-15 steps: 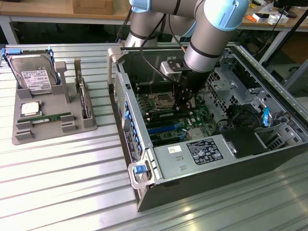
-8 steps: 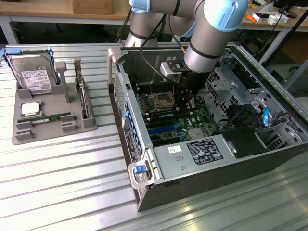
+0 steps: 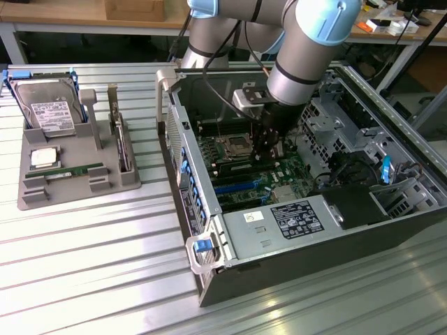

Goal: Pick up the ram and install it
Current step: 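Insert the ram into the slot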

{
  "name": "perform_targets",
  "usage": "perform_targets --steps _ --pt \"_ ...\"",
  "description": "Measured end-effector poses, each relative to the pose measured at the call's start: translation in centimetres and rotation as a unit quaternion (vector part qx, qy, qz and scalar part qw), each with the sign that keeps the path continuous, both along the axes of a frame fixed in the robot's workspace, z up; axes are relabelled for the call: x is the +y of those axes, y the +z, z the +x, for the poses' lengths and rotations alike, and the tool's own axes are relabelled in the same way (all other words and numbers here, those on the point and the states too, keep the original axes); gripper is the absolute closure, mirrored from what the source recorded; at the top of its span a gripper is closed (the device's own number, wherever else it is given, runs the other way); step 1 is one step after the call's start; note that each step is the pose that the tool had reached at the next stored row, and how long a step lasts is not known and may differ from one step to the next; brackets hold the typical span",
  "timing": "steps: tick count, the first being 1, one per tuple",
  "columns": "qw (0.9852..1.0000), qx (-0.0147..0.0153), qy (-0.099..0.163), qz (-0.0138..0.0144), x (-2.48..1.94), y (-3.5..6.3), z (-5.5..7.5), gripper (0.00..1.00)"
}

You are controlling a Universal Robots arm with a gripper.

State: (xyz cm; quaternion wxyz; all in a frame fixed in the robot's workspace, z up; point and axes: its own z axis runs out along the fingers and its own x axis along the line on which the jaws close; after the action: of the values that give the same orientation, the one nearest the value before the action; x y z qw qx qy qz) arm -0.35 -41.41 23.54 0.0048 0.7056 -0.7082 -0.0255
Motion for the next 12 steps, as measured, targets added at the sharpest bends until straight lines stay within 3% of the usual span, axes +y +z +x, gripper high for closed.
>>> perform_targets --steps 8,10,12 --pt "1.0000 0.0000 0.000 0.0014 0.00 -0.14 -0.02 0.88" --pt "1.0000 0.0000 0.000 0.0014 0.00 -0.15 -0.02 0.81" --pt "1.0000 0.0000 0.000 0.0013 0.01 0.71 -0.02 0.81"
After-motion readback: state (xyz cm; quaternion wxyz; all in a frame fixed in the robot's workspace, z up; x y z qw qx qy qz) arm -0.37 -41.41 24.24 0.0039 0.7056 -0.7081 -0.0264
